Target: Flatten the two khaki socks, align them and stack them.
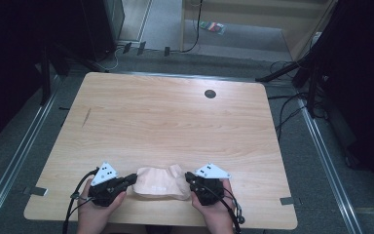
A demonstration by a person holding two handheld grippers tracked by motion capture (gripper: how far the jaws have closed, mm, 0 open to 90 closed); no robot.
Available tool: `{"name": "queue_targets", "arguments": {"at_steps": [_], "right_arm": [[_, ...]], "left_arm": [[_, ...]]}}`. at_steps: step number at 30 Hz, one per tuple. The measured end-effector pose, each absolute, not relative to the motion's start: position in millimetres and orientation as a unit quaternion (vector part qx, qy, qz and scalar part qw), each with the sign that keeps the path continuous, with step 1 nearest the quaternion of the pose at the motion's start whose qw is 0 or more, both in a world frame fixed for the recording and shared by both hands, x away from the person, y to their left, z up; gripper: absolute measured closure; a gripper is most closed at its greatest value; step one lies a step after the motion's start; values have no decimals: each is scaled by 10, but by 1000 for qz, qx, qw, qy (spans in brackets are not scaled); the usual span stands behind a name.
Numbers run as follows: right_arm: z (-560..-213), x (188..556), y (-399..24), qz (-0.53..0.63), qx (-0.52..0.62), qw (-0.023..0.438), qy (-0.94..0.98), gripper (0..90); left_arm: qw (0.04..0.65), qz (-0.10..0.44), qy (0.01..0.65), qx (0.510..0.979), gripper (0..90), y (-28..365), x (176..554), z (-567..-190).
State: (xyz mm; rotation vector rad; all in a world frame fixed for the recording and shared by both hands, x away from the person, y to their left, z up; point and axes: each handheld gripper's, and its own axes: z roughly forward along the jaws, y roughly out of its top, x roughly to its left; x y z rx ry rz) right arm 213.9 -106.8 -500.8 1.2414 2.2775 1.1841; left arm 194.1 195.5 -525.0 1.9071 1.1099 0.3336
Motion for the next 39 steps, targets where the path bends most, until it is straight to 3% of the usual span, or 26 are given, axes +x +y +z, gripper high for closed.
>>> {"name": "queue_targets", "arguments": {"at_steps": [33, 34, 37, 39], "right_arm": [[-5197, 2109, -1064, 390, 430, 154, 799, 874], [-5202, 2112, -1063, 389, 431, 150, 800, 856], [-5224, 2123, -1067, 385, 434, 143, 802, 653], [-5204, 2126, -1091, 390, 440, 145, 795, 566]], "left_arm": [[419, 155, 431, 784, 880, 1853, 1950, -5380], [420, 155, 430, 784, 863, 1852, 1949, -5382], [426, 166, 430, 778, 657, 1854, 1944, -5367], [432, 178, 434, 770, 573, 1872, 1941, -5347]]}}
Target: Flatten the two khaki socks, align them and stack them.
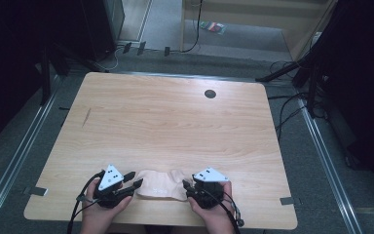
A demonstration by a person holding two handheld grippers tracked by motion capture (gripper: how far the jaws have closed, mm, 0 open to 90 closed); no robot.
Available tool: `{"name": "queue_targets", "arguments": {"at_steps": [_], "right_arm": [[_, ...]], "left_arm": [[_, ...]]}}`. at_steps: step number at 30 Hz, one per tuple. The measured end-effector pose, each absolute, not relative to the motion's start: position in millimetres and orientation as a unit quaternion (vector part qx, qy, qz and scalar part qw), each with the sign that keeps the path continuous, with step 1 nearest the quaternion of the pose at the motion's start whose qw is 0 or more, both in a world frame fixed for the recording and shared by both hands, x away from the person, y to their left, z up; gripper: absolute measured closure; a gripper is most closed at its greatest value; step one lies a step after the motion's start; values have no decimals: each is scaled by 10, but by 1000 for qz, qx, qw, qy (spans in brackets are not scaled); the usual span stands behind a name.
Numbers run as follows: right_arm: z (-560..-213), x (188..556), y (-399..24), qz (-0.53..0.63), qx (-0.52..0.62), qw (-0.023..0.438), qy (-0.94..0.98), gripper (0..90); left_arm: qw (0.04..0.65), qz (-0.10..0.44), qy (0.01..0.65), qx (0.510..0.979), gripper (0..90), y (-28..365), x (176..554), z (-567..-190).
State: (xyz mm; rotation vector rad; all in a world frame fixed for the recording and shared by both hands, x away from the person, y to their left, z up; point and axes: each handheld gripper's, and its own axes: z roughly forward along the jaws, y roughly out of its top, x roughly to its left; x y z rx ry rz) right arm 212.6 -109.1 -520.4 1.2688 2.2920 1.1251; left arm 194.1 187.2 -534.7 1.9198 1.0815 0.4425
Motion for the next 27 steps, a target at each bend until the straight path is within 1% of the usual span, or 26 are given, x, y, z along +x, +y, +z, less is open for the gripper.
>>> {"name": "queue_targets", "arguments": {"at_steps": [2, 3, 6, 9, 10, 13, 14, 16, 17, 20, 22, 27], "right_arm": [[-5170, 2117, -1121, 401, 446, 148, 786, 553], [-5146, 2107, -1141, 411, 447, 152, 780, 587], [-5103, 2075, -1150, 445, 442, 148, 764, 752], [-5146, 2069, -1032, 438, 420, 145, 781, 860], [-5186, 2076, -981, 429, 415, 137, 790, 896], [-5307, 2101, -870, 411, 410, 104, 808, 900], [-5333, 2100, -837, 402, 410, 100, 813, 900], [-5385, 2109, -797, 382, 409, 105, 822, 900], [-5411, 2115, -792, 372, 412, 111, 824, 900], [-5430, 2139, -833, 375, 424, 103, 818, 900], [-5419, 2140, -884, 367, 429, 110, 818, 900], [-5404, 2157, -999, 356, 451, 110, 811, 900]], "left_arm": [[440, 194, 440, 759, 568, 1911, 1932, -5313], [446, 200, 441, 753, 582, 1929, 1922, -5292], [455, 196, 432, 754, 705, 1914, 1913, -5276], [437, 185, 422, 773, 766, 1825, 1927, -5338], [428, 180, 419, 780, 785, 1795, 1927, -5368], [405, 173, 416, 795, 900, 1752, 1931, -5417], [399, 160, 418, 800, 900, 1756, 1949, -5436], [390, 151, 423, 804, 900, 1761, 1977, -5488], [392, 150, 422, 803, 900, 1763, 1980, -5504], [383, 160, 417, 808, 900, 1754, 1978, -5501], [381, 163, 418, 808, 900, 1765, 1982, -5502], [379, 162, 428, 804, 900, 1829, 2006, -5498]]}}
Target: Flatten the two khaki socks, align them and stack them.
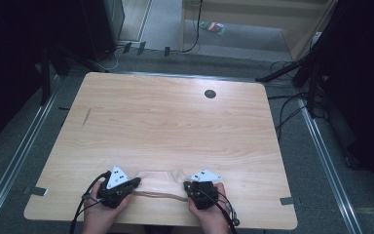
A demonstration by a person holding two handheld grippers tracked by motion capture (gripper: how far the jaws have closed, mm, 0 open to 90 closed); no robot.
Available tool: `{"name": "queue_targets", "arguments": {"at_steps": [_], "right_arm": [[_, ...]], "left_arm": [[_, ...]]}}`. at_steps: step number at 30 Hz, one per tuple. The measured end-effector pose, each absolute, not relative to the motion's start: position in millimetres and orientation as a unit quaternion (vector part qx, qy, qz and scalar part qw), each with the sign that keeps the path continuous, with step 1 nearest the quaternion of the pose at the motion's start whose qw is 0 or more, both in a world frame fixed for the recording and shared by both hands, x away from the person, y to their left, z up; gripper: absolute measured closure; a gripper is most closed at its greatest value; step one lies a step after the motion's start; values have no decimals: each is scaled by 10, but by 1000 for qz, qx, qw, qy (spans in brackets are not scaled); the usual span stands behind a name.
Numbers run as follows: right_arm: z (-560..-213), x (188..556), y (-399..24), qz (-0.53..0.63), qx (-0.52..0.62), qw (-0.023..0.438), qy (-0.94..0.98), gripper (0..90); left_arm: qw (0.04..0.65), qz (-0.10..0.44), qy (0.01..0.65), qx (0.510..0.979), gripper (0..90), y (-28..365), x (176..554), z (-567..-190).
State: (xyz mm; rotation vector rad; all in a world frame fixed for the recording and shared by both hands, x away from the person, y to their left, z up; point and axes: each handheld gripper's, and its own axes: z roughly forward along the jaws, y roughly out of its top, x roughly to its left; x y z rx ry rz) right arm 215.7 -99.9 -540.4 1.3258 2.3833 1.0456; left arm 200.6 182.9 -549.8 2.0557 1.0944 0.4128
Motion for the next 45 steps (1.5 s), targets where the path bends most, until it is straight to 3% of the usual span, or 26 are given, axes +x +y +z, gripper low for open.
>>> {"name": "queue_targets", "arguments": {"at_steps": [6, 7, 8, 13, 16, 21, 30, 38, 45], "right_arm": [[-5393, 2162, -1044, 357, 451, 100, 812, 900], [-5382, 2147, -1065, 369, 449, 99, 807, 900], [-5351, 2130, -1086, 381, 451, 102, 801, 900], [-5153, 2056, -1076, 434, 426, 106, 786, 900], [-5213, 2023, -910, 438, 404, 74, 799, 900], [-5295, 1999, -604, 418, 380, 91, 820, 900], [-5206, 2266, -975, 439, 439, 138, 772, 900], [-5444, 2417, -823, 405, 423, 126, 800, 900], [-5432, 2416, -852, 381, 444, 167, 794, 900]], "left_arm": [[406, 152, 406, 805, 890, 1860, 1975, -5491], [421, 149, 406, 797, 808, 1872, 1959, -5467], [436, 142, 405, 791, 785, 1892, 1945, -5431], [468, 125, 410, 773, 832, 1926, 1957, -5365], [467, 116, 418, 771, 871, 1900, 2036, -5385], [469, 129, 420, 766, 900, 1885, 2125, -5352], [451, 126, 429, 773, 900, 1927, 2171, -5442], [424, 124, 428, 788, 900, 1843, 2158, -5516], [411, 136, 430, 792, 900, 1831, 2124, -5524]]}}
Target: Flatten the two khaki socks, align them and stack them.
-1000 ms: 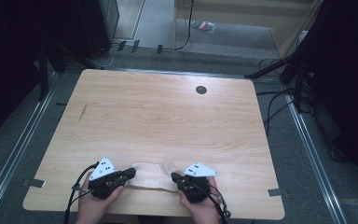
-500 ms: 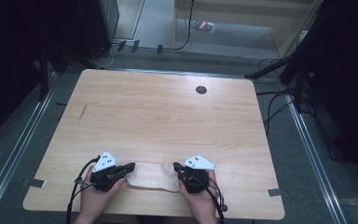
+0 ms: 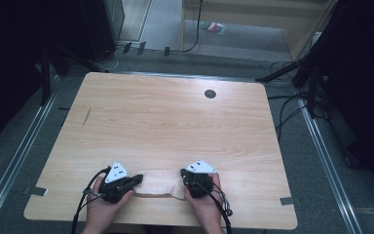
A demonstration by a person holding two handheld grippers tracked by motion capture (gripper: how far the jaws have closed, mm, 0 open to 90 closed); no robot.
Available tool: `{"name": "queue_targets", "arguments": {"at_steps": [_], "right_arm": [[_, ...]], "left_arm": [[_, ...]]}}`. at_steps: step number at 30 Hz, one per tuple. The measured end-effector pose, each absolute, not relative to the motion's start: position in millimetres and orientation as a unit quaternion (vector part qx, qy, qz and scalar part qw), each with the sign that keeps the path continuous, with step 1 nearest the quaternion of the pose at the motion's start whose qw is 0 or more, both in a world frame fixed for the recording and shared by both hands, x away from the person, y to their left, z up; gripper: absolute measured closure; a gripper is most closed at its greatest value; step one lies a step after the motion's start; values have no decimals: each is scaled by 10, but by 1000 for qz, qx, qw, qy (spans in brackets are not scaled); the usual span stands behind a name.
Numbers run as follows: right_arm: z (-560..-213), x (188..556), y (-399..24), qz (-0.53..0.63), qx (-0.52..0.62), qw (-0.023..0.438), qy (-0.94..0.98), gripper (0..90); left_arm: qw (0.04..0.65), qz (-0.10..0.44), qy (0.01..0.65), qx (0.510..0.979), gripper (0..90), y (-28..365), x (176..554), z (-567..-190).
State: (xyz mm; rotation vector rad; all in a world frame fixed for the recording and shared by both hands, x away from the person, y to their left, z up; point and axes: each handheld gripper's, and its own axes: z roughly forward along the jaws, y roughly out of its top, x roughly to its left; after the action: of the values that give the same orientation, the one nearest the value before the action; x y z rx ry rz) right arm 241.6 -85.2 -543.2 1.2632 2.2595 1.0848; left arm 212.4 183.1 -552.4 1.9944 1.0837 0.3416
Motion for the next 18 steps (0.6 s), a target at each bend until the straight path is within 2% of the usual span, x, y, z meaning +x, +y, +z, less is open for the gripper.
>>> {"name": "queue_targets", "arguments": {"at_steps": [2, 5, 14, 16, 18], "right_arm": [[-5443, 2423, -864, 362, 453, 180, 795, 900], [-5461, 2435, -940, 389, 463, 153, 782, 900], [-5311, 2393, -1076, 429, 465, 152, 760, 897], [-5297, 2386, -1102, 432, 465, 149, 758, 853], [-5281, 2385, -1140, 439, 461, 150, 757, 751]], "left_arm": [[411, 135, 431, 792, 900, 1832, 2122, -5525], [420, 127, 431, 788, 900, 1853, 2122, -5526], [449, 125, 424, 777, 882, 1891, 2087, -5468], [459, 127, 421, 772, 866, 1917, 2077, -5446], [468, 137, 421, 765, 805, 1958, 2071, -5423]]}}
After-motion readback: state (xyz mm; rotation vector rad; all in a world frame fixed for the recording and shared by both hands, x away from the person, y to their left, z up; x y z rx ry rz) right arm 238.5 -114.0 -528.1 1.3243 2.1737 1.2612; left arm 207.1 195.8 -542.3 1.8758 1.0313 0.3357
